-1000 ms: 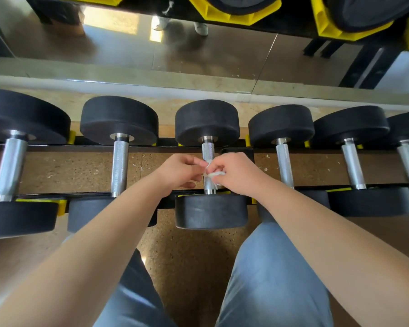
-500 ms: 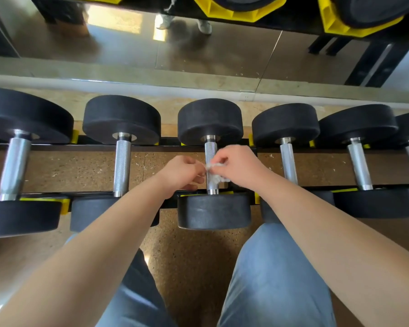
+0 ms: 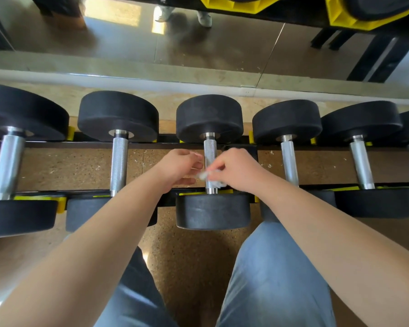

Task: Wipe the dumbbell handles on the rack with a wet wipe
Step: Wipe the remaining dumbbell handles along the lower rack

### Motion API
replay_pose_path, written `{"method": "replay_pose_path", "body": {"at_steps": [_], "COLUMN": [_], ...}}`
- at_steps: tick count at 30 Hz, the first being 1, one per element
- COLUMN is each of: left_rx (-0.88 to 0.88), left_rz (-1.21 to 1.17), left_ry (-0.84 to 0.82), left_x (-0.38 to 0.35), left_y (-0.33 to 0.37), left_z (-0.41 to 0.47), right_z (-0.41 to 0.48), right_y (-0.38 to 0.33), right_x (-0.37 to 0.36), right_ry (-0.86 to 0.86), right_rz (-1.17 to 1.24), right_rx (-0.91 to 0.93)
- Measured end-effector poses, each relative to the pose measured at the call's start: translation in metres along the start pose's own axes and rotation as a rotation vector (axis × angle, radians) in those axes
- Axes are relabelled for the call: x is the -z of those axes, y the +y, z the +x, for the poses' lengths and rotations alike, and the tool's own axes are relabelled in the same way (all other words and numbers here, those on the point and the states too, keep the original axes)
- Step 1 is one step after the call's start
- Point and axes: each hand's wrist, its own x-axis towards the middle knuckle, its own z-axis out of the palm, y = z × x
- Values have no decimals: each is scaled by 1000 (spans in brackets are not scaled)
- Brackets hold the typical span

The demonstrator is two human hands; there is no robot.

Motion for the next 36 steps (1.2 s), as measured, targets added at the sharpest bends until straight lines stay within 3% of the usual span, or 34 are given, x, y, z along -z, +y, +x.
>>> {"method": "replay_pose_path", "body": {"at_steps": [3,6,11,13,18,21,24,27,29,33,36], "left_rx": [-9,-83,-304,-394,-450,-453,-495,-530,-513,-337,-414], "left_rz": [-7,30,215,241,98,154,235,425,580,840,823], "left_ry": [-30,-21,-40,-56,5,31,169,225,178,-117,-108], "left_x": [1,1,1,-3,0,-3,-10,-17,-16,-4,-6], "left_y": [-2,-2,-5,-8,-9,-8,-3,6,10,2,-3], "left_z": [-2,-5,-11,-14,-8,-2,7,4,-1,-13,-15], "right_z": [18,22,2,-4,-2,-1,-2,-1,-2,2,4], "right_y": [-2,-3,-4,-1,0,1,2,2,3,4,4], "right_x": [-3,-8,-8,-7,-13,-21,-26,-28,-25,-26,-27], "right_ry": [334,490,239,207,359,400,416,446,447,408,401], "right_rz": [137,201,70,166,606,547,523,481,492,520,520], "right_rx": [-44,-62,-2,-17,-144,-185,-197,-232,-269,-342,-341]}}
